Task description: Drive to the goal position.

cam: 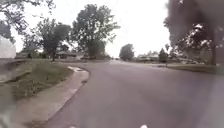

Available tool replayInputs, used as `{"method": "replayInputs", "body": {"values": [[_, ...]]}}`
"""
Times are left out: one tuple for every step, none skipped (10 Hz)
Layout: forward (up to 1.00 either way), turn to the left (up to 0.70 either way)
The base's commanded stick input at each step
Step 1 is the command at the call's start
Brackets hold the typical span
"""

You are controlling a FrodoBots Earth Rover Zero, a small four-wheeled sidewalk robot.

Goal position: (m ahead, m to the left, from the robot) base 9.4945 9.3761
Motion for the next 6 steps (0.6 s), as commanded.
{"method": "replayInputs", "body": {"values": [[1.00,0.00],[1.00,0.00],[1.00,0.00],[1.00,0.00],[1.00,0.00],[1.00,0.00]]}}
